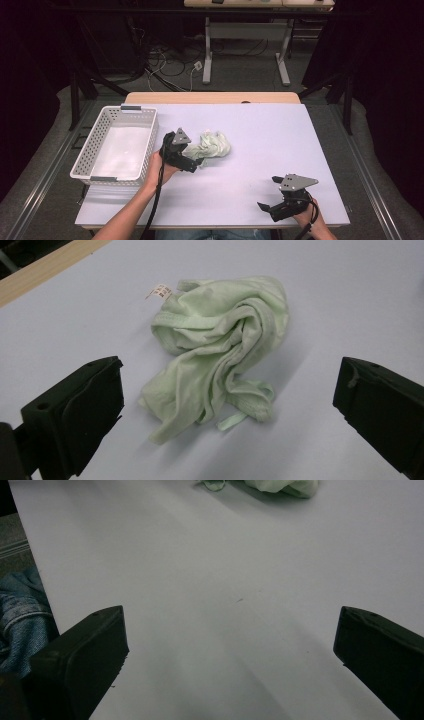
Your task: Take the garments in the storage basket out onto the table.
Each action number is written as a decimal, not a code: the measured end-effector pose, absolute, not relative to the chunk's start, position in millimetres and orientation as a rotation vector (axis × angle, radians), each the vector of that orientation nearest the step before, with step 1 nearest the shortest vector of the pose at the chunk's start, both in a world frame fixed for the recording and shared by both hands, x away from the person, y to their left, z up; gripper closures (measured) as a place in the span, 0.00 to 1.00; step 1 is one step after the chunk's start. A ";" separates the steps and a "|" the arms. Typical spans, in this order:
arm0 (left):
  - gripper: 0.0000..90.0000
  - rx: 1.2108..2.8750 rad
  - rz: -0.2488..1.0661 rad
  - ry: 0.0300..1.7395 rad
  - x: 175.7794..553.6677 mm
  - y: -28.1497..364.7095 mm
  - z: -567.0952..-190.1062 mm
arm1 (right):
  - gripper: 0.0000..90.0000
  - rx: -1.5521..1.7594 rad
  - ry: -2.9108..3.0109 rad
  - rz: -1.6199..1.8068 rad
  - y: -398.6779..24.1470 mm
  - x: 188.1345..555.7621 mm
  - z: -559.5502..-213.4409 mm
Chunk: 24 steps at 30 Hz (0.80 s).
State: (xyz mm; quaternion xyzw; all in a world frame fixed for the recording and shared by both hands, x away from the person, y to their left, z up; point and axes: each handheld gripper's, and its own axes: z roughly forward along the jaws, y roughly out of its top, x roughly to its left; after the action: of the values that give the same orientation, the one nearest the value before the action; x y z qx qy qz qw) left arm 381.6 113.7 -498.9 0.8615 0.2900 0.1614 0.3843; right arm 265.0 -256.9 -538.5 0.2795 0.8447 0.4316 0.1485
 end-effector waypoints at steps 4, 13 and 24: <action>0.00 2.188 0.428 0.727 369.4 119.4 -495.5 | 0.01 0.807 2.422 1.242 -256.7 265.3 -539.0; 0.00 2.177 0.454 0.728 351.5 132.8 -490.0 | 0.01 0.803 2.428 1.234 -256.7 265.0 -538.5; 0.00 2.161 0.461 0.733 332.9 147.9 -488.2 | 0.01 0.802 2.431 1.224 -256.6 265.0 -538.6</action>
State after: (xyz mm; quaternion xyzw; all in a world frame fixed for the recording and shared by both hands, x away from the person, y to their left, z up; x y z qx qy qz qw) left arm 332.9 147.9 -488.2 0.8526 0.2893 0.1817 0.3955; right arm 265.0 -256.6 -538.6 0.2794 0.8469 0.4264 0.1513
